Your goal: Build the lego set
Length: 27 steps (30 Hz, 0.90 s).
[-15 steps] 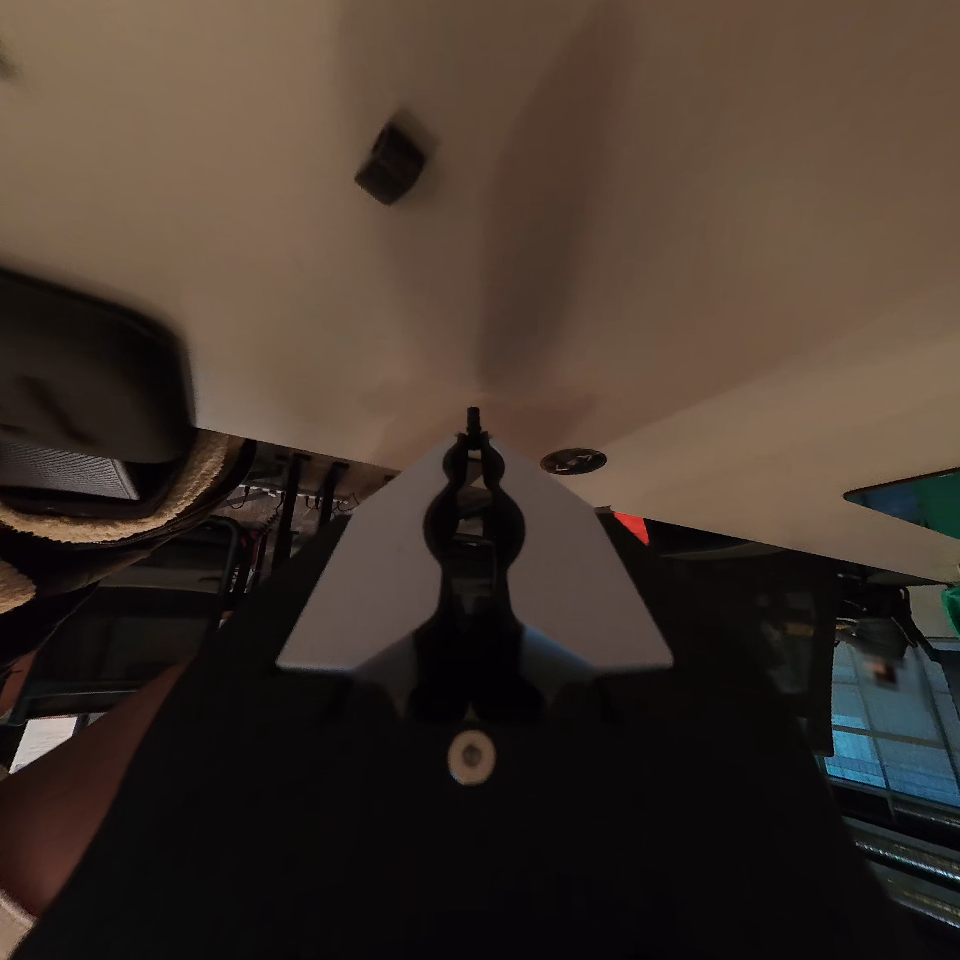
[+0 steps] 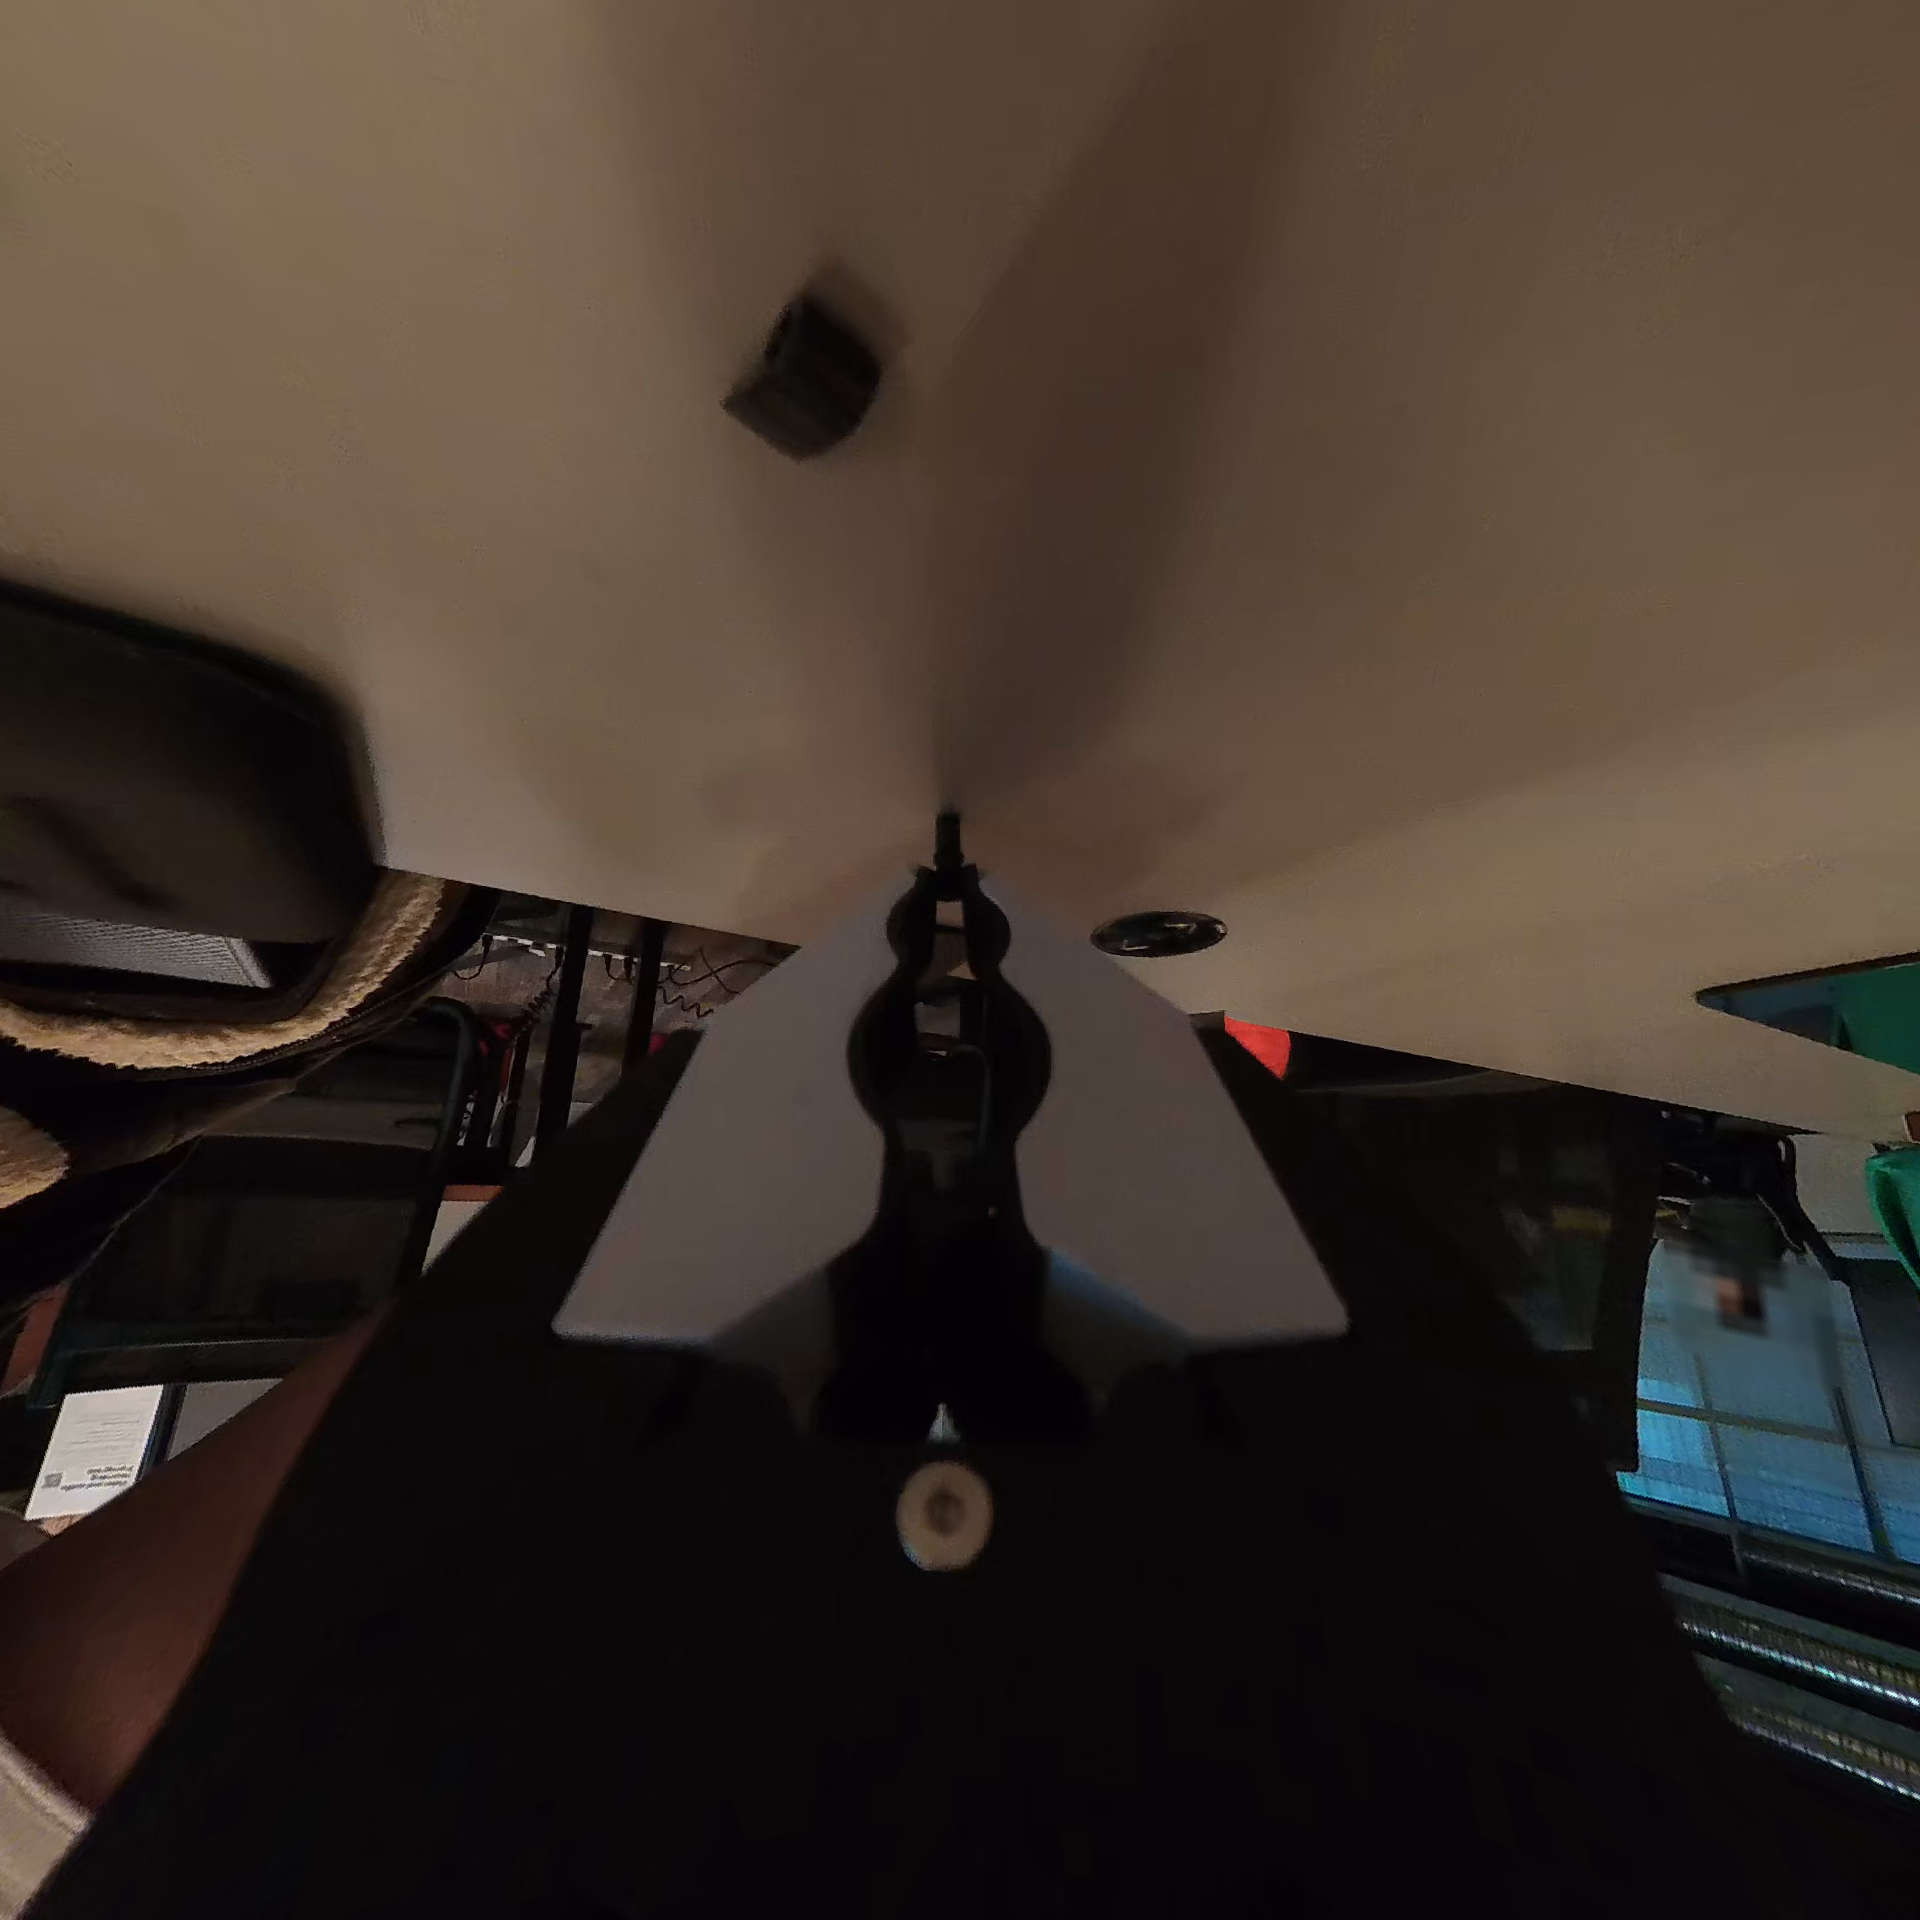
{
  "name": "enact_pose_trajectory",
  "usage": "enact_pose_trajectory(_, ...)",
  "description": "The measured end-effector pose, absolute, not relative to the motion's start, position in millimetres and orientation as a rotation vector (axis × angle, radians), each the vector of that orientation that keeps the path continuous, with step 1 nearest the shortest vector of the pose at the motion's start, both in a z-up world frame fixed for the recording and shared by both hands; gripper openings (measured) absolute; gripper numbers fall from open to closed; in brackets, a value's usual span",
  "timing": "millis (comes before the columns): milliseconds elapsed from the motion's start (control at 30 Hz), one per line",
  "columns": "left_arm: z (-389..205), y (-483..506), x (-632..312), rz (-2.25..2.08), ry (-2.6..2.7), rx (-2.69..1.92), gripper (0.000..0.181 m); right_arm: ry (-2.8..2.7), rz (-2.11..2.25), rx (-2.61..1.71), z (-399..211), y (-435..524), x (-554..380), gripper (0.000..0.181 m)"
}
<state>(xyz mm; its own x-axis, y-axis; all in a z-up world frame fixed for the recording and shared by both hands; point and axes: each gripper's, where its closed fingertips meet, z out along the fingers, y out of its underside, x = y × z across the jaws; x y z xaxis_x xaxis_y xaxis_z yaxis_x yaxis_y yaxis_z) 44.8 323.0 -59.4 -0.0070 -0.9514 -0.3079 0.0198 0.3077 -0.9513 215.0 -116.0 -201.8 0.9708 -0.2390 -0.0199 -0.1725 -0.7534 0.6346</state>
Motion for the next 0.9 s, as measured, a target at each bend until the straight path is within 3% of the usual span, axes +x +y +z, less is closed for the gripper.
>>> enact_pose_trajectory(600,-59.7,322.6,44.9,-0.994,1.336,-0.96,0.017,-0.276,-0.125,2.433,-204.3,-112.6,215.3,0.006)
enact_pose_trajectory(900,-59.1,323.2,44.6,-0.993,1.331,-0.96,0.017,-0.25,-0.087,2.524,-196.3,-105.8,221.6,0.015)
